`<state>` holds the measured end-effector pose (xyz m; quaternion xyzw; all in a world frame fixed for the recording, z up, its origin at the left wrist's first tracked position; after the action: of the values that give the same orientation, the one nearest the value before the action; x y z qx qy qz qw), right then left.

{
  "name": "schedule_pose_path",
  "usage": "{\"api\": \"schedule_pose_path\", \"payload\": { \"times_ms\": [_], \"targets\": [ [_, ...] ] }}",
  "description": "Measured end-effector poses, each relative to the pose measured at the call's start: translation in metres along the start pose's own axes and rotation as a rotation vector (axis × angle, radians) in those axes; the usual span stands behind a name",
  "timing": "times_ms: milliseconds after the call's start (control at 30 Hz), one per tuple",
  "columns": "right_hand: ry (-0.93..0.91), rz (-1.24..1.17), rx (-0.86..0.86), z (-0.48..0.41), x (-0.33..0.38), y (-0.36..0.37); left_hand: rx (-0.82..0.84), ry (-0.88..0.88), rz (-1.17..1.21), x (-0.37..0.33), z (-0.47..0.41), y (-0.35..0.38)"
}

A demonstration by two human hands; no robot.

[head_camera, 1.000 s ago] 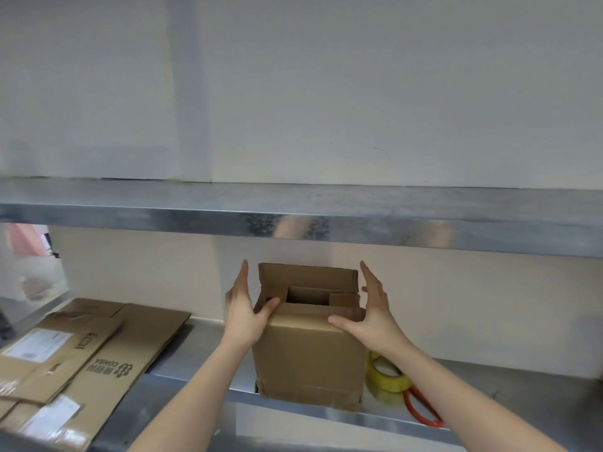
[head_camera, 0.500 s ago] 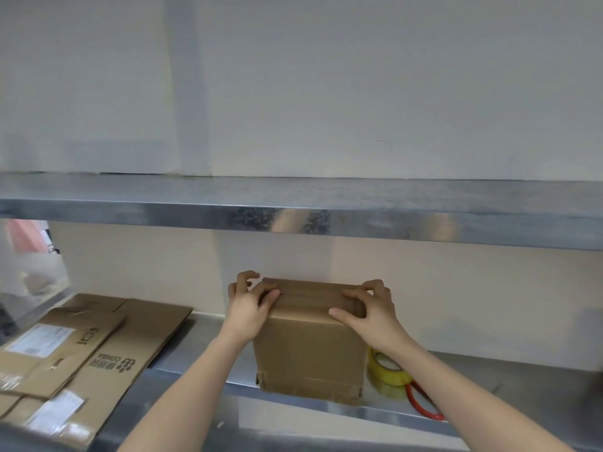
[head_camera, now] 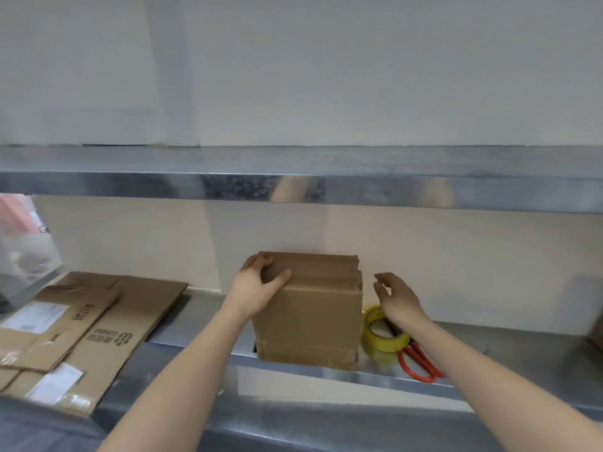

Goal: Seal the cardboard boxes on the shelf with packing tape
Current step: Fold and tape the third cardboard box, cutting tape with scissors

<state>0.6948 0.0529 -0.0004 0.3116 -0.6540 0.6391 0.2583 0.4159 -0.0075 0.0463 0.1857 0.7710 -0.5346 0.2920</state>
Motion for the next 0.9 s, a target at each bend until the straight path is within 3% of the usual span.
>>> {"api": "schedule_pose_path", "payload": {
  "times_ms": [167, 267, 367, 533, 667, 800, 900],
  "targets": [
    [0.087, 0.578, 0.377, 0.006, -0.038, 0.007, -0.014, -0.019, 0.016, 0.002, 0.005, 0.007],
    [0.042, 0.864, 0.438, 0.009, -0.051, 0.012, -0.001, -0.017, 0.009, 0.001, 0.004, 0.007],
    [-0.045, 0.946, 0.386, 0.01, -0.062, 0.009, 0.011, -0.015, 0.019, 0.0, 0.006, 0.008],
    [-0.153, 0.666, 0.252, 0.008, -0.043, -0.016, 0.002, -0.013, 0.038, -0.003, 0.006, 0.011],
    [-0.07, -0.087, 0.028, 0.006, 0.006, -0.049, -0.017, 0.019, 0.058, -0.011, 0.008, 0.015],
    [-0.172, -0.253, -0.139, 0.011, 0.056, -0.081, -0.025, 0.04, 0.047, -0.025, 0.011, 0.023],
    [-0.251, -0.335, -0.123, 0.018, 0.085, -0.085, -0.035, 0.061, 0.02, -0.033, 0.013, 0.034]
  ]
}}
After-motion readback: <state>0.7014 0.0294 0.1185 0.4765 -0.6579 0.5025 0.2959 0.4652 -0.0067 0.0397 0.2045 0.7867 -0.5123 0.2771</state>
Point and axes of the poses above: each hand's wrist, its own z-axis away from the middle knuckle, its own y-axis out of the palm, x = y × z, the point moved 2 cm from there along -z, towards the middle knuckle, and after that the axes turned 1 degree about -x, right-handed, at the moved point
